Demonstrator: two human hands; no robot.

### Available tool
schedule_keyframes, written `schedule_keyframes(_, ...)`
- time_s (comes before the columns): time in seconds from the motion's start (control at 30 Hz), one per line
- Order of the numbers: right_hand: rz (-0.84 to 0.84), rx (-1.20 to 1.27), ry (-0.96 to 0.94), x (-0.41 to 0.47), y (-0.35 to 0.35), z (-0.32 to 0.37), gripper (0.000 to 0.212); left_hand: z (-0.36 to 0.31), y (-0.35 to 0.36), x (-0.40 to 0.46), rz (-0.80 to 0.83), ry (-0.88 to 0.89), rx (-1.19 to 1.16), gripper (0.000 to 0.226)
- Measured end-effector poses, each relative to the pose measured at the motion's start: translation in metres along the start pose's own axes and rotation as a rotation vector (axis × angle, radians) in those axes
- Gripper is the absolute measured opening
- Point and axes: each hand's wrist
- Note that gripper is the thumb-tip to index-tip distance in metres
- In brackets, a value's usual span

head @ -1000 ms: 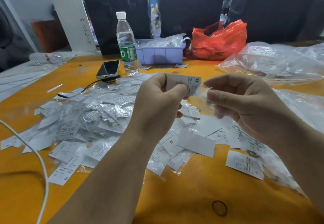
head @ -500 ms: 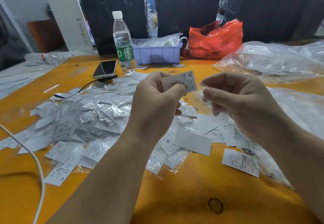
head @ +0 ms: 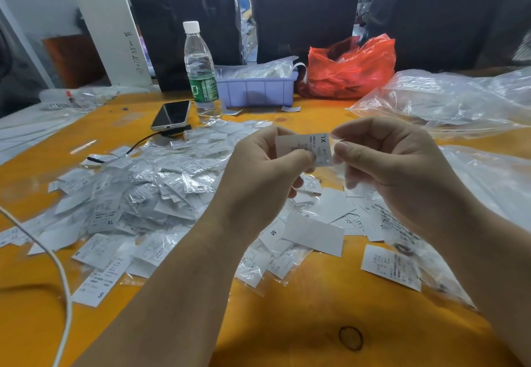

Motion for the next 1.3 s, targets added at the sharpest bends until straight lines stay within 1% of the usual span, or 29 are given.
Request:
schedule_keyframes(0.03,-0.001,-0.001,-0.005,0.0,0.0,0.0,0.014,0.0,0.0,0.0,0.019,-0.009,0.0,0.004)
schedule_keyframes(0.1,0.0,-0.01,-0.013,0.0,-0.002,0.0,0.012,0.0,0.001,0.0,0.05,-0.016,0.024,0.009)
schedule_keyframes(0.17,0.004,-0.024,-0.018,0.0,-0.003,0.0,0.009,0.001,0.002,0.0,0.072,-0.016,0.045,0.003)
schedule_keyframes(0.27,0.017,-0.041,-0.039,-0.001,-0.003,0.0,0.004,0.002,0.001,0.001,0.087,-0.027,0.054,0.006)
schedule_keyframes(0.3,0.02,-0.04,-0.039,-0.001,-0.002,0.0,0.004,0.002,0.001,0.001,0.098,-0.031,0.058,0.006)
schedule_keyframes(0.4,0.033,-0.051,-0.028,0.0,-0.002,0.001,0.014,0.003,0.002,0.0,0.121,-0.043,0.069,0.01)
schedule_keyframes(0.53,0.064,-0.083,-0.022,-0.001,-0.001,0.0,0.016,0.005,0.006,-0.002,0.137,-0.081,0.074,0.013)
schedule_keyframes(0.57,0.067,-0.092,-0.022,-0.001,0.0,-0.001,0.014,0.004,0.008,-0.002,0.139,-0.097,0.074,0.015)
schedule_keyframes(0.63,0.052,-0.105,-0.029,-0.001,-0.001,-0.002,0.004,0.003,0.01,-0.003,0.145,-0.126,0.068,0.025)
schedule_keyframes(0.73,-0.009,-0.099,-0.032,0.001,-0.003,-0.004,0.009,0.002,0.008,-0.002,0.087,-0.137,0.065,0.035)
schedule_keyframes(0.83,-0.049,-0.08,-0.02,0.002,-0.004,-0.004,0.009,0.001,0.001,0.0,-0.033,-0.139,0.04,0.023)
schedule_keyframes(0.9,-0.055,-0.08,-0.014,0.001,-0.003,-0.004,0.008,0.0,0.0,0.001,-0.074,-0.133,0.036,0.019)
schedule_keyframes(1.07,-0.082,-0.076,0.013,0.0,0.001,-0.002,0.012,0.001,0.005,-0.001,-0.04,-0.059,0.096,0.015)
schedule_keyframes(1.2,-0.074,-0.092,0.014,-0.003,0.003,-0.001,0.01,0.003,0.007,-0.002,-0.012,-0.013,0.111,0.011)
schedule_keyframes(1.3,-0.06,-0.09,0.015,-0.005,0.007,-0.001,0.01,0.003,0.007,-0.002,-0.004,0.013,0.124,0.015)
Point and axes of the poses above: each hand's wrist, its own x-axis towards the middle knuckle, its own y-axis out of the palm, z = x × y
